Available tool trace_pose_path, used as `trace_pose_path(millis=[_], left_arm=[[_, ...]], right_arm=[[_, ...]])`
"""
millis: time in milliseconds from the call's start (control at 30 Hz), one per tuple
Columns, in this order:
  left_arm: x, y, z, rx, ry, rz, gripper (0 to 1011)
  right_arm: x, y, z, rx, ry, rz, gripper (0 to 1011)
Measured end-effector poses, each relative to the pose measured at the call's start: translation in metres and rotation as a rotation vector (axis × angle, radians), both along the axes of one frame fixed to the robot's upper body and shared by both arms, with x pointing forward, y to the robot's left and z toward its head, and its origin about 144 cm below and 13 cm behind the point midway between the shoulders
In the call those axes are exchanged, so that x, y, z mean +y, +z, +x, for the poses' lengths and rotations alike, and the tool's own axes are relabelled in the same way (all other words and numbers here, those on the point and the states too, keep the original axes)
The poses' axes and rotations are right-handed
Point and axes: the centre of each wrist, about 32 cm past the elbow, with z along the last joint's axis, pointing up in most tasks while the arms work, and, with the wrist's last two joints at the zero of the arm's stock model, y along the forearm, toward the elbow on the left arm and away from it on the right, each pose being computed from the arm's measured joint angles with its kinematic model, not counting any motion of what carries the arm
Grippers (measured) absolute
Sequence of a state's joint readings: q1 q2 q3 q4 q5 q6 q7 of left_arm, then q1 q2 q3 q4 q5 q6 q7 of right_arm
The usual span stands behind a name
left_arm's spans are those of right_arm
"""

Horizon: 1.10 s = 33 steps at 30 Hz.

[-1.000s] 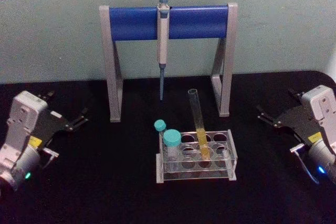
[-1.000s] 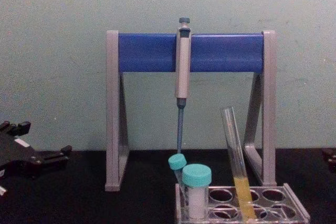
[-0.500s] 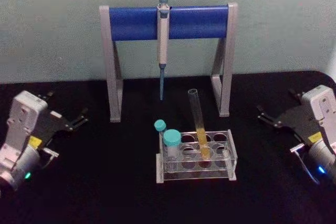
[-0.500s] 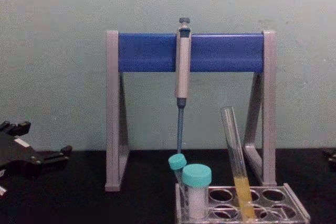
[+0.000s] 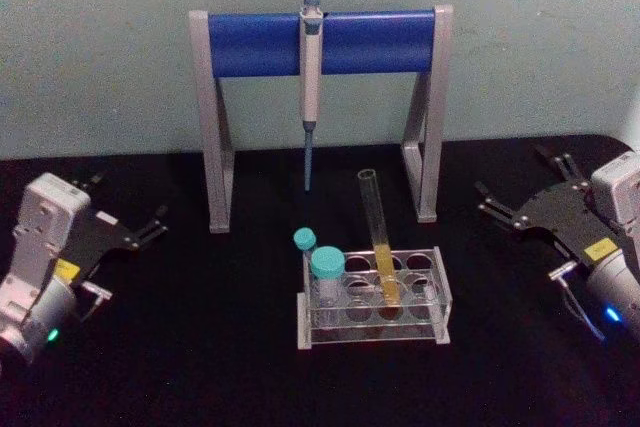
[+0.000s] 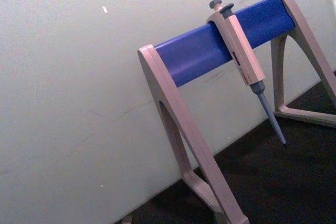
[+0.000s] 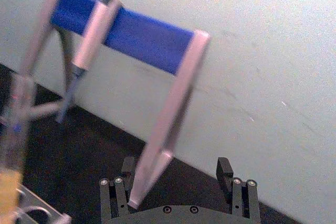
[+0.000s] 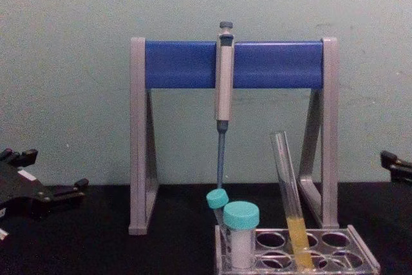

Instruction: Pick up the test tube from the test tube rack, shake it, then place it back into the test tube rack.

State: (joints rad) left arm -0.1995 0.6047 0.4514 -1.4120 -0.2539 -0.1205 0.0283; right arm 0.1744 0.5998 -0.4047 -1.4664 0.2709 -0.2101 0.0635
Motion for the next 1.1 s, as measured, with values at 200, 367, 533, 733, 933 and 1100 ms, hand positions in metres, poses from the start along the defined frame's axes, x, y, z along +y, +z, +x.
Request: trace_pose_path(millis=[200, 367, 533, 733, 933, 1100], left_arm=[[0.000, 0.000, 0.000, 0.000, 0.000, 0.000, 1001], [0.000, 0.000, 0.000, 0.000, 0.000, 0.000, 1001], [0.000, 0.000, 0.000, 0.000, 0.000, 0.000, 1002], [0.000, 0.000, 0.000, 0.000, 0.000, 0.000, 1001], [0.000, 0.000, 0.000, 0.000, 0.000, 0.000, 1001], [0.000, 0.000, 0.000, 0.000, 0.000, 0.000, 1001]], right_arm=[[0.007, 0.010, 0.001, -0.019, 0.101, 0.026, 1000], [0.014, 0.015, 0.002, -0.022, 0.174, 0.041, 1000], [0.023, 0.020, 0.006, -0.016, 0.251, 0.067, 1000], [0.033, 0.023, 0.012, 0.016, 0.308, 0.098, 1000], [0.042, 0.024, 0.017, 0.061, 0.357, 0.119, 1000], [0.048, 0.023, 0.021, 0.102, 0.386, 0.129, 1000]])
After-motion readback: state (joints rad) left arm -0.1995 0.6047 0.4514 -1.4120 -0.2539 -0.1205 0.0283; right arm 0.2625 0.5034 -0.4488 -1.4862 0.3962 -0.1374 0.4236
